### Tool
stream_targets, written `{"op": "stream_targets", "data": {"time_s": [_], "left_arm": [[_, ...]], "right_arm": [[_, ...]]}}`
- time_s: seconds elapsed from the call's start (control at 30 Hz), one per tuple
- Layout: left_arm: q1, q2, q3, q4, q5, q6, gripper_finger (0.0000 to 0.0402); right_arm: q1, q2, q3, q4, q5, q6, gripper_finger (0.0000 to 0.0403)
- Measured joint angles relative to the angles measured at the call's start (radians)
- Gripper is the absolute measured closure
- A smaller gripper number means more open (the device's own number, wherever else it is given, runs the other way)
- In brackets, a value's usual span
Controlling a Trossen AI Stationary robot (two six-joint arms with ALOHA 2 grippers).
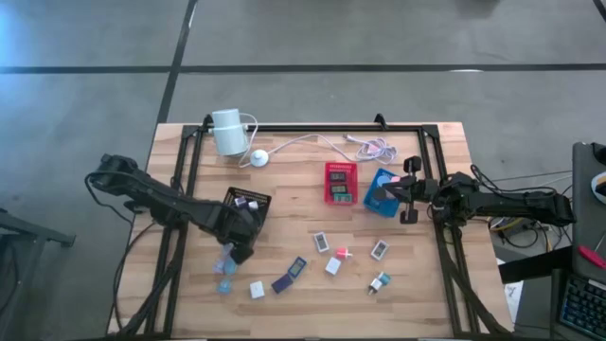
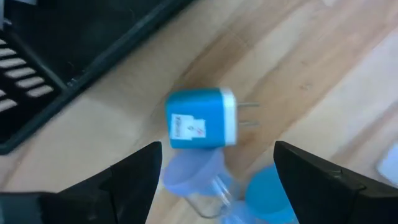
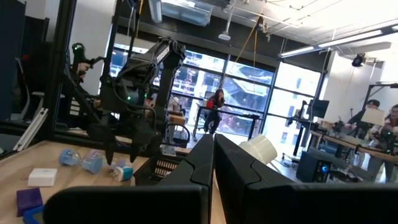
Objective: Pick & Place Office items
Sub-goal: Put the left light blue charger adaptor into the black bin
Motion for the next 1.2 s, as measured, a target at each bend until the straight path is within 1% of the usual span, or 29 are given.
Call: {"op": "stream_targets", "data": {"time_s": [0.13,0.47,0.57,0.67,0.8,1.0,1.2], "left_arm": [[0.018,0.003,-0.025,0.015,-0.021,0.011,0.0087],[0.058,0.003,-0.115,0.142,-0.026,0.059,0.0087],[0.06,0.003,-0.128,0.151,-0.027,0.074,0.009],[0.06,0.003,-0.129,0.154,-0.023,0.08,0.0116],[0.06,0.003,-0.121,0.157,-0.018,0.108,0.0185],[0.06,0.003,-0.09,0.156,-0.014,0.147,0.0186],[0.058,-0.016,-0.007,0.14,-0.016,0.226,0.0186]], "right_arm": [[0.0,0.0,0.0,0.0,0.0,0.0,0.0394],[0.0,0.0,0.0,-0.003,0.002,-0.003,0.0394],[0.0,0.0,0.0,-0.004,0.002,-0.003,0.0394],[0.0,0.0,0.0,-0.004,0.002,-0.003,0.0394],[0.0,0.0,0.0,-0.004,0.002,-0.003,0.0394],[0.0,0.0,0.0,-0.005,0.002,-0.003,0.0394],[0.0,0.0,0.0,-0.005,0.002,-0.003,0.0394]]}}
